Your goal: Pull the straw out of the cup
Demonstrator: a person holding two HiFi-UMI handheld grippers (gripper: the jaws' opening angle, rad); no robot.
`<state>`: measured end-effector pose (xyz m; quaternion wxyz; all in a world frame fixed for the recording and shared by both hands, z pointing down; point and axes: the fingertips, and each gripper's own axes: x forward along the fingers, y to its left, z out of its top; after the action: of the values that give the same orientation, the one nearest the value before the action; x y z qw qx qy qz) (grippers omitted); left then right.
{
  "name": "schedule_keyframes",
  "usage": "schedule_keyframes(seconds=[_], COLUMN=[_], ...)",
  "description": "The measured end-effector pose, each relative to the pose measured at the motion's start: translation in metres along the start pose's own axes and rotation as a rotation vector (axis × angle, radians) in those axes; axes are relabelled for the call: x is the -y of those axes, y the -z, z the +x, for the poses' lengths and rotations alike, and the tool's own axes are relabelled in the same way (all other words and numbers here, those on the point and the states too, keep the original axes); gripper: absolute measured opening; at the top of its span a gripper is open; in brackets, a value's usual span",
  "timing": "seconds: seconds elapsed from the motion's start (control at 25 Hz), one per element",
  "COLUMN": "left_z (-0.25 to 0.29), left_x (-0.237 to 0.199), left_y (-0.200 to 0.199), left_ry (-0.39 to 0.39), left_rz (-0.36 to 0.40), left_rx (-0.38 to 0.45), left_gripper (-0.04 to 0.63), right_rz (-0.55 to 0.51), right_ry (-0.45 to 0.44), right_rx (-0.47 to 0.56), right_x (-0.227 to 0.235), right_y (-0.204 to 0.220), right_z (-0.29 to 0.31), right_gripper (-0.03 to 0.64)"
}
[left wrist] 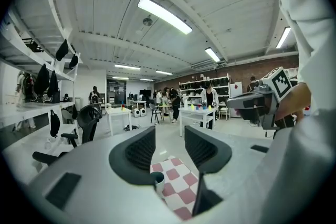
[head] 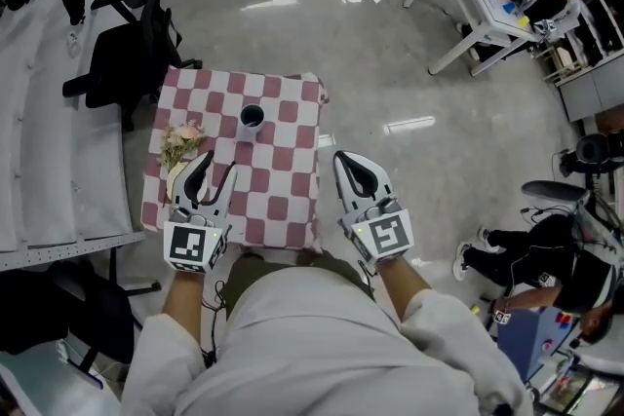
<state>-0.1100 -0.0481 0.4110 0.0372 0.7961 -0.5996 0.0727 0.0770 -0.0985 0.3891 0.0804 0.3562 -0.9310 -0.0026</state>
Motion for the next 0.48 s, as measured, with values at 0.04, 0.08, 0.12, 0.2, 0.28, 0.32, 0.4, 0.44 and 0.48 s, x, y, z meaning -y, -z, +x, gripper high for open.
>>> schedule_keyframes(seconds=[0.04, 0.08, 0.12, 0.2, 0.28, 0.32, 0.4, 0.44, 0.48], left_z=[0.0, 0.001, 0.001, 0.002, 0.003, 0.005, 0.008, 0.009, 0.011], left_x=[0.0, 0.0, 0.0, 0.0, 0.0, -0.001, -0.001, -0.001, -0.001], left_y=[0.0, 0.0, 0.001, 0.003, 0.006, 0.007, 0.01, 0.012, 0.014], left_ry=[0.001, 0.002, 0.002, -0.002, -0.008, -0.01, -0.011, -0.011, -0.013], left_rz=[-0.003, -0.005, -0.006, -0.006, -0.005, -0.004, -0.006, -0.007, -0.009], left_rx=[0.0, 0.0, -0.001, -0.008, -0.016, -0.019, -0.024, -0.026, -0.029], left_gripper=[0.174, 0.19, 0.193, 0.193, 0.193, 0.194, 0.193, 0.194, 0.194], right_rz=[0.002, 0.003, 0.004, 0.003, -0.002, -0.002, 0.0, -0.001, -0.001], right_ry=[-0.003, -0.004, -0.004, -0.008, -0.01, -0.009, 0.0, 0.008, 0.019], right_rx=[0.001, -0.001, -0.003, -0.001, -0.004, -0.01, -0.024, -0.035, -0.049], right_x=[0.0, 0.001, 0.001, 0.001, 0.002, 0.003, 0.005, 0.006, 0.008], right_y=[0.001, 0.002, 0.002, 0.002, 0.004, 0.005, 0.007, 0.007, 0.007], right_z=[0.0, 0.0, 0.0, -0.001, -0.001, -0.001, -0.002, -0.003, -0.003], right_gripper=[0.003, 0.004, 0.003, 0.003, 0.005, 0.004, 0.003, 0.005, 0.004])
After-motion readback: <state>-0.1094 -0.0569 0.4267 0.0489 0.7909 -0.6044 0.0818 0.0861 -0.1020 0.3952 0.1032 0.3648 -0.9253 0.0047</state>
